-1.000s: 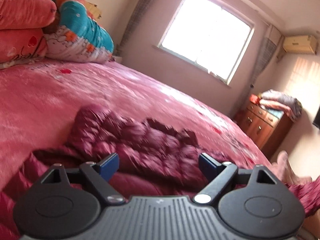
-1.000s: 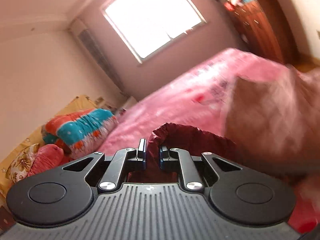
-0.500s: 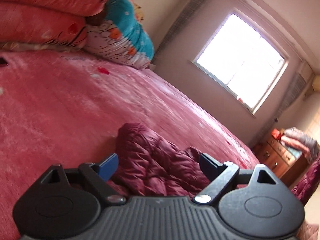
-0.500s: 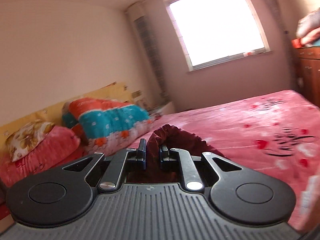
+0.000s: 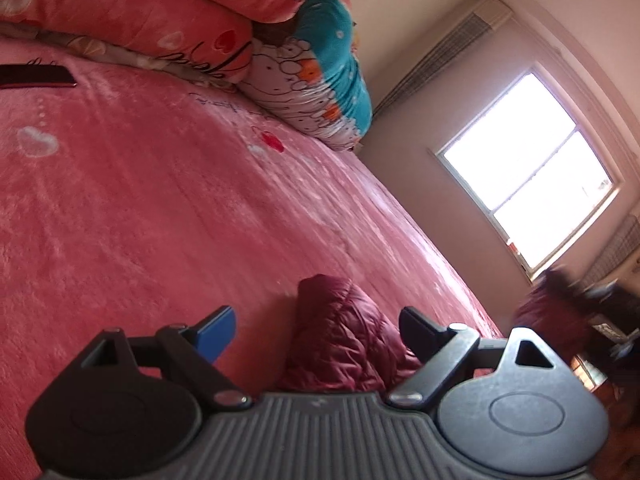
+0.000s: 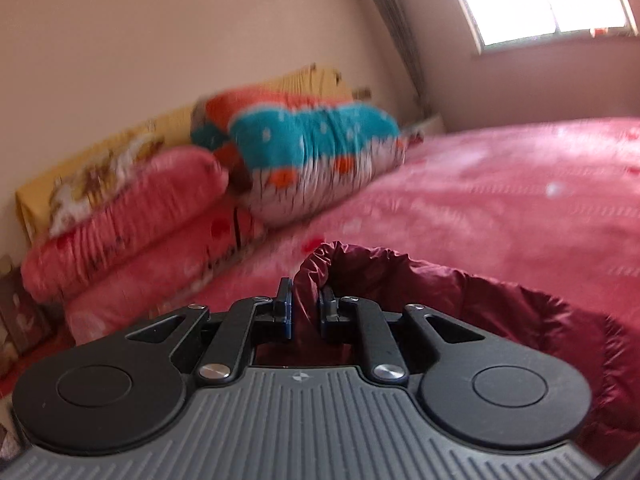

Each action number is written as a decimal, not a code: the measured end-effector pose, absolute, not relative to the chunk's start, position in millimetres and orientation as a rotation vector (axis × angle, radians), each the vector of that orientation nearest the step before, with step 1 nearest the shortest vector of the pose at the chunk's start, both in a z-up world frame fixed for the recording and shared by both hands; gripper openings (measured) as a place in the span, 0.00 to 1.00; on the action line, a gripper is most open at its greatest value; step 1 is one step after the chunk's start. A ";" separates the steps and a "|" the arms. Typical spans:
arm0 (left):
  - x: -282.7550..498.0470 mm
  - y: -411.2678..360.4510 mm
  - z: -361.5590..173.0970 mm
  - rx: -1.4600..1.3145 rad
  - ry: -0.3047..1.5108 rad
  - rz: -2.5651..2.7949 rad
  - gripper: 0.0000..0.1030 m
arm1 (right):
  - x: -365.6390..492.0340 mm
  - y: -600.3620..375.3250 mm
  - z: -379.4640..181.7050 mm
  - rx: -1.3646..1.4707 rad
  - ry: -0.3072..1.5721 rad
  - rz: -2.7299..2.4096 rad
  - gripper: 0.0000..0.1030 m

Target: Fold large clothes

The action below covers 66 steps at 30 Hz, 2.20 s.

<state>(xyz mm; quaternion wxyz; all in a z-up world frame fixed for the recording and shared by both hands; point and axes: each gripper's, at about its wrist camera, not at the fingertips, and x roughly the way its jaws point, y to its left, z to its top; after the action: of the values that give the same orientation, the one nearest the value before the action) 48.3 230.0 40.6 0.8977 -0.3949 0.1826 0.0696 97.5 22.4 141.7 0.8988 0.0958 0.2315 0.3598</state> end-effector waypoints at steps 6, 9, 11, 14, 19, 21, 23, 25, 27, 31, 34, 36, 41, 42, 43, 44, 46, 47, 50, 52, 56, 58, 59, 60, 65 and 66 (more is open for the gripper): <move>54.3 233.0 37.1 -0.844 0.393 0.134 0.86 | 124.5 43.6 77.1 0.240 0.629 0.740 0.15; 56.7 232.0 36.0 -0.846 0.397 0.131 0.86 | 118.7 44.4 60.0 0.276 0.664 0.760 0.15; 57.4 232.3 34.6 -0.854 0.400 0.132 0.87 | 117.2 52.2 53.9 0.267 0.674 0.764 0.16; 57.8 230.1 33.4 -0.857 0.407 0.123 0.87 | 118.4 53.1 51.9 0.248 0.688 0.756 0.21; 59.7 225.9 33.9 -0.846 0.404 0.102 0.87 | 120.2 50.8 49.9 0.236 0.713 0.728 0.49; 60.7 223.1 34.8 -0.832 0.403 0.090 0.87 | 112.1 33.2 56.7 0.251 0.698 0.724 0.61; 61.6 218.9 36.8 -0.808 0.396 0.075 0.87 | 112.0 30.1 58.6 0.271 0.683 0.722 0.67; 61.6 213.8 39.5 -0.783 0.381 0.054 0.87 | 112.7 25.9 61.6 0.286 0.663 0.711 0.76; 61.2 207.9 43.0 -0.747 0.362 0.028 0.87 | 104.5 9.2 71.8 0.315 0.636 0.689 0.83; 61.4 191.3 49.8 -0.656 0.331 -0.065 0.87 | 80.2 -34.8 87.3 0.351 0.577 0.604 0.90; 69.1 176.1 48.8 -0.588 0.366 -0.153 0.87 | 56.1 -70.1 89.1 0.284 0.546 0.447 0.90; 76.5 165.3 45.2 -0.534 0.400 -0.165 0.86 | 41.3 -91.6 85.4 0.215 0.534 0.322 0.90; 97.5 144.1 35.8 -0.436 0.467 -0.237 0.86 | 31.8 -125.5 63.8 0.121 0.555 0.155 0.84; 100.9 141.3 32.2 -0.416 0.478 -0.241 0.86 | 34.5 -127.2 58.6 0.101 0.562 0.138 0.84; 106.2 139.1 29.2 -0.394 0.487 -0.239 0.86 | 37.3 -127.4 54.7 0.081 0.569 0.123 0.84; 111.0 138.4 26.4 -0.379 0.500 -0.232 0.86 | 40.9 -126.5 51.1 0.059 0.575 0.113 0.84; 118.1 139.7 22.4 -0.377 0.514 -0.224 0.86 | 47.1 -122.0 47.9 0.021 0.575 0.101 0.87; 119.2 140.0 21.3 -0.378 0.517 -0.221 0.86 | 50.8 -119.0 46.5 0.001 0.572 0.094 0.89; 124.7 135.2 16.3 -0.347 0.534 -0.195 0.86 | 59.6 -109.6 43.8 -0.039 0.569 0.090 0.93; 123.3 132.6 13.5 -0.346 0.542 -0.183 0.86 | 68.5 -106.3 37.9 -0.044 0.576 0.090 0.95; 127.7 132.2 11.0 -0.347 0.556 -0.171 0.86 | 78.0 -102.4 26.8 -0.056 0.587 0.095 0.98; 128.5 130.7 10.4 -0.340 0.563 -0.167 0.86 | 78.6 -103.6 20.7 -0.053 0.589 0.098 0.98; 126.9 129.3 12.4 -0.336 0.563 -0.161 0.86 | 78.0 -104.1 19.2 -0.054 0.586 0.100 0.98; 125.8 127.5 16.0 -0.330 0.554 -0.159 0.85 | 76.1 -104.5 21.6 -0.055 0.585 0.100 0.98; 115.1 124.1 33.3 -0.308 0.442 -0.222 0.86 | 67.1 -105.3 32.0 -0.043 0.561 0.091 0.98; 114.8 125.2 33.5 -0.312 0.426 -0.226 0.86 | 64.5 -105.3 32.9 -0.028 0.551 0.089 0.98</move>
<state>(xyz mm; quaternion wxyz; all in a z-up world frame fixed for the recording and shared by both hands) 114.8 125.2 33.5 0.9591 -0.1536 0.2099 -0.1116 64.5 -105.3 32.9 0.9613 -0.0140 0.2717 0.0440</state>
